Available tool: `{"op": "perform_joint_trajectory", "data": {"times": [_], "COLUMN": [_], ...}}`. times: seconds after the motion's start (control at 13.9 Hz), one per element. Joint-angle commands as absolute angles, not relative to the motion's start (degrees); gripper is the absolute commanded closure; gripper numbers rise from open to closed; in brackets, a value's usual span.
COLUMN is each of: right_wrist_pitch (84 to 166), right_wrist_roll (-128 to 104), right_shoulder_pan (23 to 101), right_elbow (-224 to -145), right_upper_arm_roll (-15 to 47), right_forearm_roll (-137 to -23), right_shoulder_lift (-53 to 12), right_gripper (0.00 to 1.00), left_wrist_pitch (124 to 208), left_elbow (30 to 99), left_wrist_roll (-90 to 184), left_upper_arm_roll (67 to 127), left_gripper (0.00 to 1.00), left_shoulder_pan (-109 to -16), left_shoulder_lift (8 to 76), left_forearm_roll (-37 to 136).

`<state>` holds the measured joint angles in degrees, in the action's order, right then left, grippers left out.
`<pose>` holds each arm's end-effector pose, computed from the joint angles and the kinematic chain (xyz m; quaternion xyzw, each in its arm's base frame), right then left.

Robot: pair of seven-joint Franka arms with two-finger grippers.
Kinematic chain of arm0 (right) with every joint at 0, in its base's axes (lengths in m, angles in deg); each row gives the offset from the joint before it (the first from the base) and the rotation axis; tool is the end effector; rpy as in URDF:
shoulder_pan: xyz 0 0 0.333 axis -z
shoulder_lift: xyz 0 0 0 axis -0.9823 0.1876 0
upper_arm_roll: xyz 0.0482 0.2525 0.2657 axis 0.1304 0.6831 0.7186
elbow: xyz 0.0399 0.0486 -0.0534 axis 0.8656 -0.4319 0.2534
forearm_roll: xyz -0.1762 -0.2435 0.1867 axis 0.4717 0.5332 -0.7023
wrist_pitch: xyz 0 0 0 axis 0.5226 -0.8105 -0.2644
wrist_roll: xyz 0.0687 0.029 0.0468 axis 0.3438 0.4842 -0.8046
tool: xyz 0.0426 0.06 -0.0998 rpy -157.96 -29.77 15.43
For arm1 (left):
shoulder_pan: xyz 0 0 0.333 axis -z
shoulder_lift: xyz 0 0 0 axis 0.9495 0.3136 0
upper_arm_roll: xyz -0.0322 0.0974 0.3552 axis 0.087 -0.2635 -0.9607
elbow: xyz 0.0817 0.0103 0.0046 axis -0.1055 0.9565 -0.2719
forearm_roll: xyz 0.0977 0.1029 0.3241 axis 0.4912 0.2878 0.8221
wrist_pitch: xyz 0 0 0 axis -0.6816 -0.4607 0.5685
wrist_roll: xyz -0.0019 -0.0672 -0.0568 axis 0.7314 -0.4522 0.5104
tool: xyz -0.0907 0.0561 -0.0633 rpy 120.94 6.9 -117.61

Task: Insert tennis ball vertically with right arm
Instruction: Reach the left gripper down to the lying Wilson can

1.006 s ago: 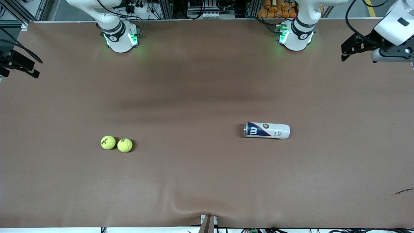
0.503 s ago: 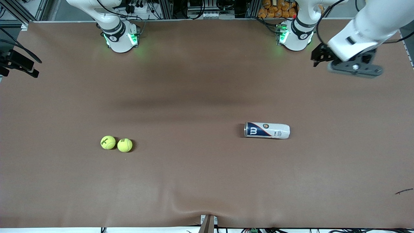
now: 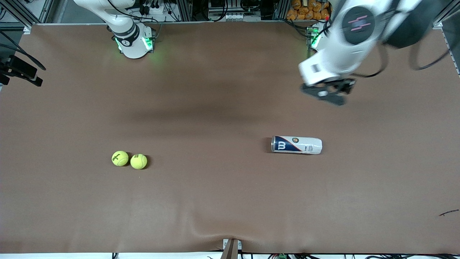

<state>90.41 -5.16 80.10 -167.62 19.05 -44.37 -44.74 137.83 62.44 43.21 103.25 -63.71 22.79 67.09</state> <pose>0.4916 -0.0238 0.7111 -0.9990 0.0404 0.0073 0.0151 0.4611 -0.2600 0.5519 -0.9538 0.2668 0.1072 0.0874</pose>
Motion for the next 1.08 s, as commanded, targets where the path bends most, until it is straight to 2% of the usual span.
{"op": "perform_joint_trajectory", "data": {"times": [0.0,0.22,0.43,1.01], "right_wrist_pitch": [90.4,90.4,90.3,90.1], "right_wrist_roll": [-6.0,-6.0,-6.0,-5.9], "right_shoulder_pan": [81.4,81.5,81.6,81.7], "right_elbow": [-166.9,-166.9,-166.9,-166.9], "right_upper_arm_roll": [19.9,20.0,19.9,19.8], "right_forearm_roll": [-44.9,-44.9,-44.9,-44.9], "right_shoulder_lift": [-44.6,-44.6,-44.6,-44.6], "right_gripper": [0.0,0.0,0.0,0.0], "left_wrist_pitch": [140.5,144.7,145.0,146.3], "left_elbow": [61.9,62.8,63.0,61.2], "left_wrist_roll": [43.0,43.0,39.9,29.0], "left_upper_arm_roll": [107.7,109.0,109.0,108.4], "left_gripper": [0.0,0.0,0.0,0.0], "left_shoulder_pan": [-63.5,-59.2,-56.0,-57.0], "left_shoulder_lift": [29.3,34.6,39.2,49.1], "left_forearm_roll": [72.7,77.5,84.2,95.9]}}
